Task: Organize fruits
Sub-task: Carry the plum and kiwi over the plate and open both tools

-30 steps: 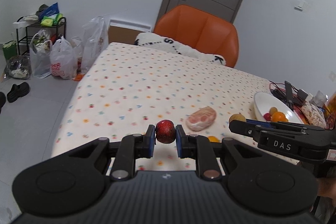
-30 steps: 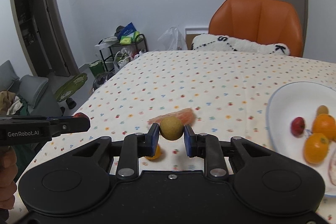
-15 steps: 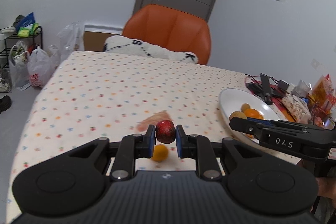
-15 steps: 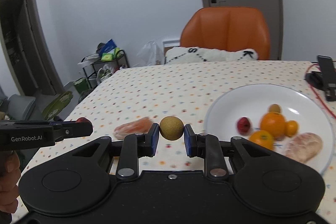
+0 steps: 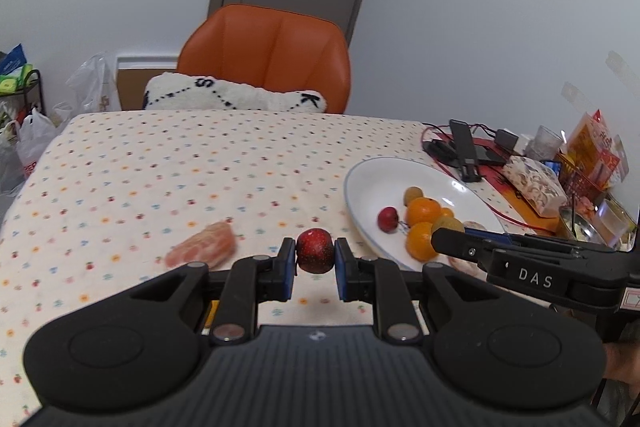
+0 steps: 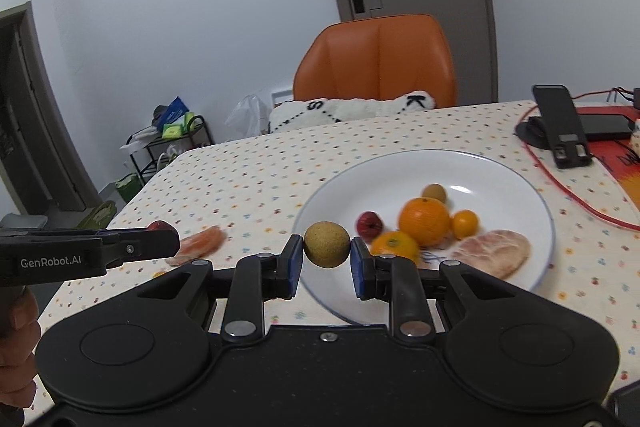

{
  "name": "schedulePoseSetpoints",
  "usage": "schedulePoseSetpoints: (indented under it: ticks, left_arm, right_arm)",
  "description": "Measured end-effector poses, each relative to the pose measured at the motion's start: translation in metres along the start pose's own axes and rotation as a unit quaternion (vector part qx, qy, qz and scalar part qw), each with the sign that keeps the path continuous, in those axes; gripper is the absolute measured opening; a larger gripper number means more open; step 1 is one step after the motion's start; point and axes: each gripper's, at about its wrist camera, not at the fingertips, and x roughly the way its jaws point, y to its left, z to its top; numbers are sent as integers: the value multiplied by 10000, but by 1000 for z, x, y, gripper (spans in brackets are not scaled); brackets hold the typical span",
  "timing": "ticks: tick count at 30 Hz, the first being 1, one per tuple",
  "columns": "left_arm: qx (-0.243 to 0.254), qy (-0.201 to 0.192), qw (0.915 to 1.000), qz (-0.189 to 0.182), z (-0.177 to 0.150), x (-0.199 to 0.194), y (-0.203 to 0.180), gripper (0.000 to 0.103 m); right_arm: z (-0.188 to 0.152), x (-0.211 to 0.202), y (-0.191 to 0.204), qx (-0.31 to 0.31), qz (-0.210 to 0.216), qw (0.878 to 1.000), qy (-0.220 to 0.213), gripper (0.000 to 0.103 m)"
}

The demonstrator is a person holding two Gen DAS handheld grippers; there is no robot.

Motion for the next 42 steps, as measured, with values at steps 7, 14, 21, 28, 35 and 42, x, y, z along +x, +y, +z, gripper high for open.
schedulePoseSetpoints:
  ticks: [7, 14, 21, 28, 35, 42]
  left_arm:
    - [167, 43, 9998, -33, 3, 11, -19, 19]
    - [344, 100, 9993, -69, 5, 23, -38, 19]
    - [468, 126, 9987, -135, 10, 35, -54, 19]
    - [557, 140, 9981, -206, 14, 46, -68, 19]
    - [533, 78, 9983, -244, 22, 51, -74, 19]
    - [367, 65, 9993, -104, 22, 45, -59, 23]
  right_arm:
    - [-6, -7, -16, 166, -18, 9999, -37, 24]
    - [-14, -8, -33, 380, -34, 9993, -21, 30]
    - [-17, -16, -49, 539, -82, 9985, -79, 30]
    - [-19, -22, -60, 635, -106, 9978, -129, 30]
    - [-19, -24, -63, 656, -91, 9977, -135, 31]
    - [-19, -21, -57, 619, -58, 9980, -118, 33]
